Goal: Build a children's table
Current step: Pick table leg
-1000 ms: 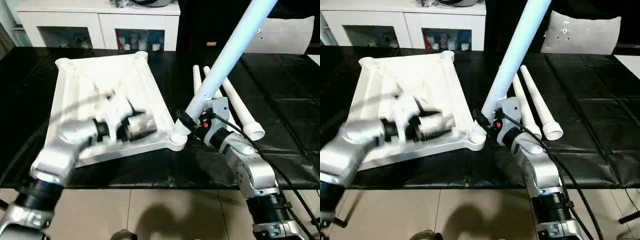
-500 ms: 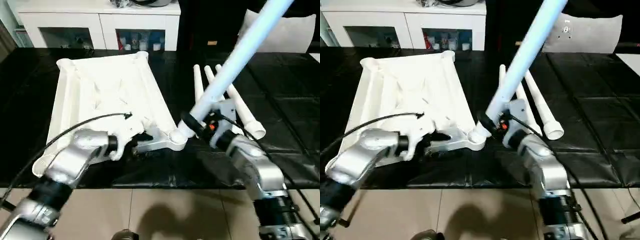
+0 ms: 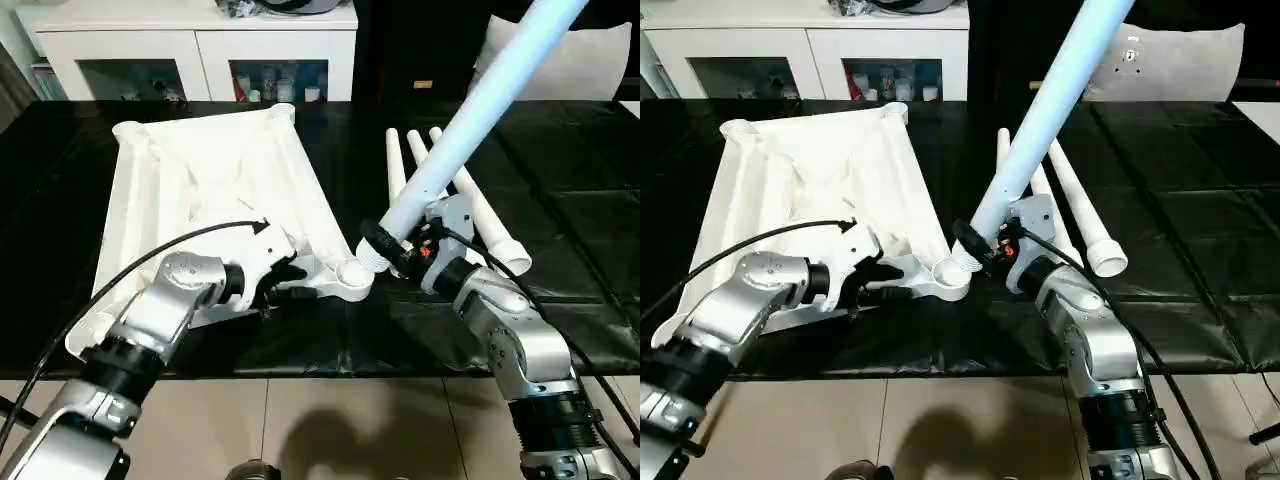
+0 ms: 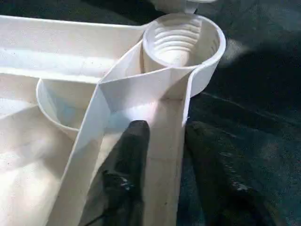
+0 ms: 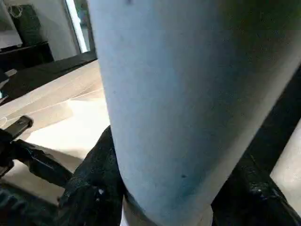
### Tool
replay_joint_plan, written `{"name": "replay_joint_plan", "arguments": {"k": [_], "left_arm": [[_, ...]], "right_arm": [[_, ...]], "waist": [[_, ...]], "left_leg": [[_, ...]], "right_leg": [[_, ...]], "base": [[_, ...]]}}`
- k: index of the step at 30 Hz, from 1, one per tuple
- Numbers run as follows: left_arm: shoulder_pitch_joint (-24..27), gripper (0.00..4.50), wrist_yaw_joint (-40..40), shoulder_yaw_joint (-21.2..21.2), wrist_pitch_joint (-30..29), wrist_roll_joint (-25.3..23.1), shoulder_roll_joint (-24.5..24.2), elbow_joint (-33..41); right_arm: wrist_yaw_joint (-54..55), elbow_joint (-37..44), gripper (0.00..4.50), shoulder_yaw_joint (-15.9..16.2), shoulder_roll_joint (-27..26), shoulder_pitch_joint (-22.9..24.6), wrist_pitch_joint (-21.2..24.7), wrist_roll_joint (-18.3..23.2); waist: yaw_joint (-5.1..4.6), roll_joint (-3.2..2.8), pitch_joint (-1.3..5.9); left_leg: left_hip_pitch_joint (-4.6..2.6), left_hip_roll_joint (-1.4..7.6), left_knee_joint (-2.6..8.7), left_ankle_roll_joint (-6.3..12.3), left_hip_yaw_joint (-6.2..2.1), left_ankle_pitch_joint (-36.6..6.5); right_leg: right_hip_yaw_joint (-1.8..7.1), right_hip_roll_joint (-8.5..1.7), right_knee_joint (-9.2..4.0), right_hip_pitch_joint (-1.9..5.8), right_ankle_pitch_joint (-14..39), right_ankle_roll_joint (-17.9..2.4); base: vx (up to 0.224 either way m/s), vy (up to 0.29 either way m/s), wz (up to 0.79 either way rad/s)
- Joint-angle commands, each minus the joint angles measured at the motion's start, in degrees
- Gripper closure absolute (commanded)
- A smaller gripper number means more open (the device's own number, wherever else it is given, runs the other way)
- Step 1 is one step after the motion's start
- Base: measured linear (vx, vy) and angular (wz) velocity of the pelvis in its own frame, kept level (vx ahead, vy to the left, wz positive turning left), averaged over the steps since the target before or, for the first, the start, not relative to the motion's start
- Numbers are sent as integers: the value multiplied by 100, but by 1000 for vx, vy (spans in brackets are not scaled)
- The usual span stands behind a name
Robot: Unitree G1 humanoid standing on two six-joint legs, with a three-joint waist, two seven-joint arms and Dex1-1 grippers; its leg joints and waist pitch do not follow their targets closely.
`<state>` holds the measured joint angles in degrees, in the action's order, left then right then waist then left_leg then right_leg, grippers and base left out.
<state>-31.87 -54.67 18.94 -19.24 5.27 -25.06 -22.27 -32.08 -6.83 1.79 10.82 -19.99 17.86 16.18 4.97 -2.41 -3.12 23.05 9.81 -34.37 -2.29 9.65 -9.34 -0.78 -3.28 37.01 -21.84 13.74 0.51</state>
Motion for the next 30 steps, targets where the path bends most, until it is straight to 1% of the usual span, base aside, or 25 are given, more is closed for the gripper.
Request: {"name": "replay_joint_plan", "arguments": {"k": [1, 2, 7, 8, 11, 12, 14, 15, 18, 20, 21, 26, 30], "left_arm": [[-40, 317, -40, 17, 43, -60, -35, -55], [-40, 329, -55, 24, 52, -73, -40, -68], [-24, 348, -155, 157, 99, -229, -123, -111], [-22, 371, -165, 173, 104, -253, -134, -110], [2, 387, -260, 262, 114, -362, -209, -76], [5, 414, -266, 267, 108, -378, -218, -68], [4, 421, -267, 259, 109, -405, -218, -63], [-3, 426, -262, 245, 111, -408, -207, -63], [-5, 448, -242, 193, 112, -377, -188, -35], [3, 448, -267, 137, 157, -314, -162, 6], [14, 450, -286, 118, 202, -287, -146, 19], [128, 450, -364, 128, 548, -337, -166, 14], [152, 450, -362, 141, 597, -366, -190, 19]], "right_arm": [[-54, 168, 258, 35, 25, 29, 56, 10], [-59, 167, 258, 44, 26, 31, 57, 8], [-84, 153, 258, 85, 31, 29, 64, -3], [-85, 150, 258, 89, 34, 28, 64, -1], [-95, 149, 258, 100, 42, 32, 70, -6], [-98, 151, 258, 101, 43, 32, 74, -7], [-107, 147, 258, 104, 49, 29, 78, -7], [-117, 137, 258, 102, 55, 23, 81, -5], [-127, 127, 258, 107, 60, 18, 79, -4], [-138, 120, 258, 119, 69, 16, 78, -1], [-149, 121, 258, 122, 76, 16, 80, 2], [-182, 116, 258, 132, 95, 18, 75, 1], [-194, 108, 258, 147, 100, 17, 64, -3]], "waist": [[-3, -62, 417], [-7, -59, 415], [-6, -64, 406], [-11, -60, 406], [-11, -61, 406], [-8, -64, 405], [-8, -62, 403], [-7, -41, 404], [-24, -44, 408], [-38, -38, 409], [-44, -17, 407], [-54, -26, 401], [-56, -24, 396]], "left_leg": [[-179, 258, 389, -135, -104, -1066], [-176, 259, 391, -131, -104, -1069], [-187, 267, 404, -143, -106, -1180], [-183, 268, 405, -145, -107, -1172], [-185, 269, 409, -150, -108, -1163], [-185, 268, 407, -156, -105, -1167], [-181, 269, 409, -165, -105, -1179], [-178, 271, 410, -154, -105, -1156], [-168, 266, 408, -138, -104, -1086], [-169, 261, 402, -104, -102, -1060], [-167, 258, 394, -77, -93, -1039], [-167, 269, 400, -40, -95, -1041], [-170, 269, 405, -43, -91, -1083]], "right_leg": [[173, -400, -419, 212, -300, -1307], [173, -395, -418, 210, -316, -1311], [176, -401, -433, 197, -169, -1313], [178, -400, -430, 200, -174, -1304], [178, -403, -430, 196, -195, -1299], [179, -405, -430, 196, -198, -1308], [179, -407, -431, 197, -188, -1319], [179, -410, -427, 202, -184, -1321], [174, -405, -419, 208, -278, -1324], [176, -408, -420, 212, -324, -1336], [180, -412, -426, 214, -306, -1347], [179, -407, -438, 207, -188, -1338], [182, -410, -447, 198, -77, -1327]], "base": [[0, 0, 0], [0, 0, 0], [0, 0, 0], [0, 0, 0], [0, 0, 0], [0, 0, 0], [0, 0, 0], [0, 0, 0], [0, 0, 0], [0, 0, 0], [0, 0, 0], [0, 0, 0], [0, 0, 0]]}}
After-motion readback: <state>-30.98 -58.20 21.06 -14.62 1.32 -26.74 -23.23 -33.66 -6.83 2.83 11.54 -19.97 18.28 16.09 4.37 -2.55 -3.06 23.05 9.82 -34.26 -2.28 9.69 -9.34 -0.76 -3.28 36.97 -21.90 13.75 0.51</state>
